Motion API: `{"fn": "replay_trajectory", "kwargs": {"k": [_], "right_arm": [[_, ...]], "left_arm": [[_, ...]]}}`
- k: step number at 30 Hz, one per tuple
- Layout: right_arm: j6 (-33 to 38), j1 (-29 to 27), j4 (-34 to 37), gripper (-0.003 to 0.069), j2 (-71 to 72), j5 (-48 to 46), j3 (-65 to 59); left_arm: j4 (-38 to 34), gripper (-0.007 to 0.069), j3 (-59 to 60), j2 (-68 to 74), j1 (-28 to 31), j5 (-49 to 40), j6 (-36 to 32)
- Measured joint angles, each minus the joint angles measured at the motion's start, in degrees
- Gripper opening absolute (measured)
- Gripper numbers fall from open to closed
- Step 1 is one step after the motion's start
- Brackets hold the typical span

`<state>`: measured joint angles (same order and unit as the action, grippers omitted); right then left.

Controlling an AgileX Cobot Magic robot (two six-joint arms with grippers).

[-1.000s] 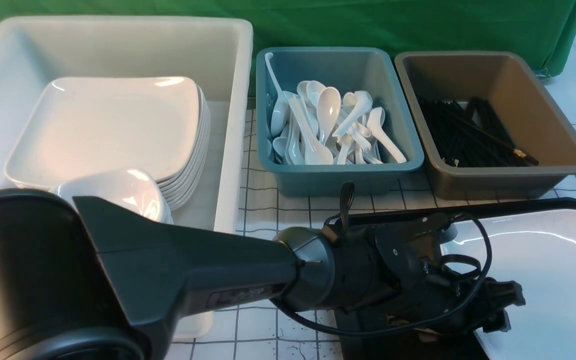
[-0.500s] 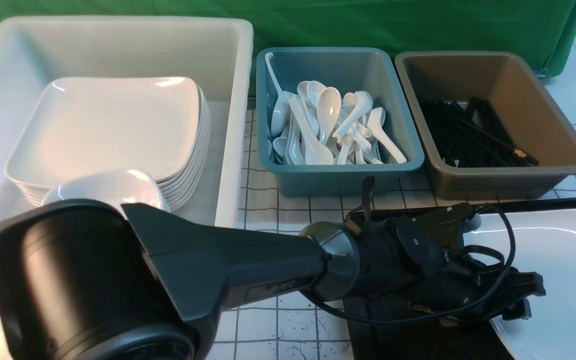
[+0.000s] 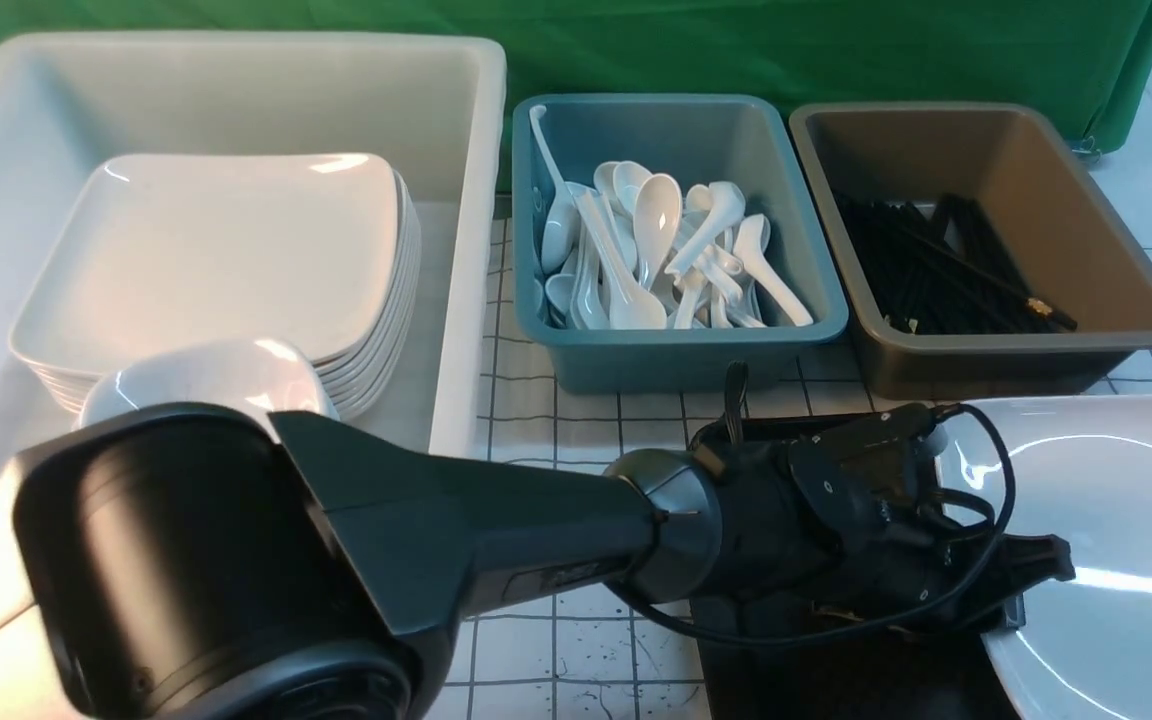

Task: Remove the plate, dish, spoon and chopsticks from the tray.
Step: Use the left arm to grab a plate from the dinner plate, then use the left arm to put the plate into the large storage box on the left

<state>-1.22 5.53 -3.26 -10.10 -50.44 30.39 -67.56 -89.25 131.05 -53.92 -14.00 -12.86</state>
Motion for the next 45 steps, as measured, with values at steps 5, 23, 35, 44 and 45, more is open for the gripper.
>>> {"fn": "replay_trajectory", "kwargs": {"k": [5,23,35,44,45], "right_arm": [[0.0,0.0,0.0,0.0241,0.0,-0.1,0.0],[0.0,0.0,0.0,0.0241,0.0,-0.1,0.0],[0.0,0.0,0.0,0.0241,0.0,-0.1,0.0],[-0.1,0.0,0.0,0.0241,0.0,1.6,0.0],[-0.1,0.0,0.0,0.0241,0.0,1.8,0.0]], "left_arm": [[4.5,0.0061,0.4,-3.3,0.1,-0.7,-1.6],[7.1,0.002,1.1,-33.5,26.6,-19.5,-9.3],[7.7,0.002,1.9,-40.9,73.4,-35.1,-9.3],[9.8,0.002,7.1,-36.9,85.3,-36.0,-10.8],[9.8,0.002,7.3,-36.2,85.2,-35.9,-11.1]]}}
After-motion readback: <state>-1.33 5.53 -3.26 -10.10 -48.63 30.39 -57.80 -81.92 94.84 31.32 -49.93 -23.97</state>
